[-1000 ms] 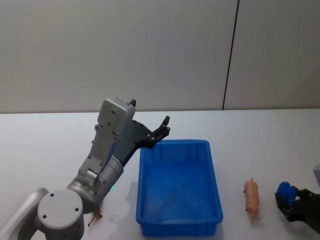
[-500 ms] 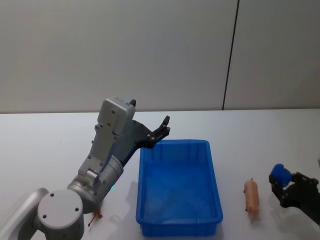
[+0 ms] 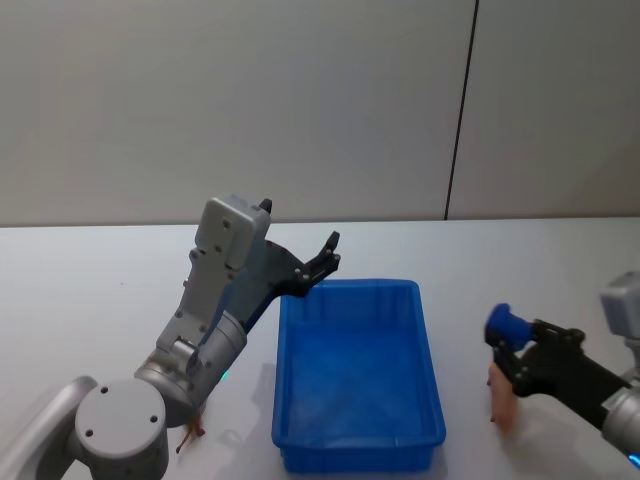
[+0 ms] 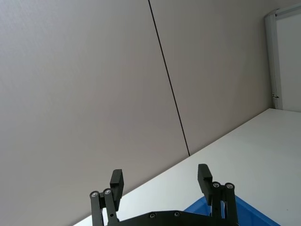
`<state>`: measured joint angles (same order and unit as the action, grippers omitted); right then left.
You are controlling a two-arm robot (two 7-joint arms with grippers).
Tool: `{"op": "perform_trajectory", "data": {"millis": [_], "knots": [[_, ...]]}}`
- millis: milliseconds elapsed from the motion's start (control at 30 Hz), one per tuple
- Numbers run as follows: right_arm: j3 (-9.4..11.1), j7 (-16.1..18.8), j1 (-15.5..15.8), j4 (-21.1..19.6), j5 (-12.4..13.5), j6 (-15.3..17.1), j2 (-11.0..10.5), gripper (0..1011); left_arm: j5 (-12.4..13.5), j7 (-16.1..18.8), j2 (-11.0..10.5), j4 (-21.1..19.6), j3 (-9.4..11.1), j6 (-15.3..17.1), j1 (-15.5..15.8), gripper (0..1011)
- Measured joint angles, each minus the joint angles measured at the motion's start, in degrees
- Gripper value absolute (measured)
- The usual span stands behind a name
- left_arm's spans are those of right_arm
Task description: Pick up the two dolls from the table and place them into the box.
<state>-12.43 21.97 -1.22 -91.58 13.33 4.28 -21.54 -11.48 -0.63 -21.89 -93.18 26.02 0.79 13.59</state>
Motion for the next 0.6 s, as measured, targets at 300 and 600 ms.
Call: {"op": "perform_trajectory", "data": {"millis": [300,600], "knots": [[-2.39,5.22,-2.51,-0.26,-2.31,2.48,2.49,229,0.00,0.00,0.00,0.00,0.00,0.00,0.00,1001],[-5.74,8.59,-5.47,2.18,-6.20,5.53,6.13,244,0.00,0.00,0.00,0.00,0.00,0.00,0.00,1001]]}}
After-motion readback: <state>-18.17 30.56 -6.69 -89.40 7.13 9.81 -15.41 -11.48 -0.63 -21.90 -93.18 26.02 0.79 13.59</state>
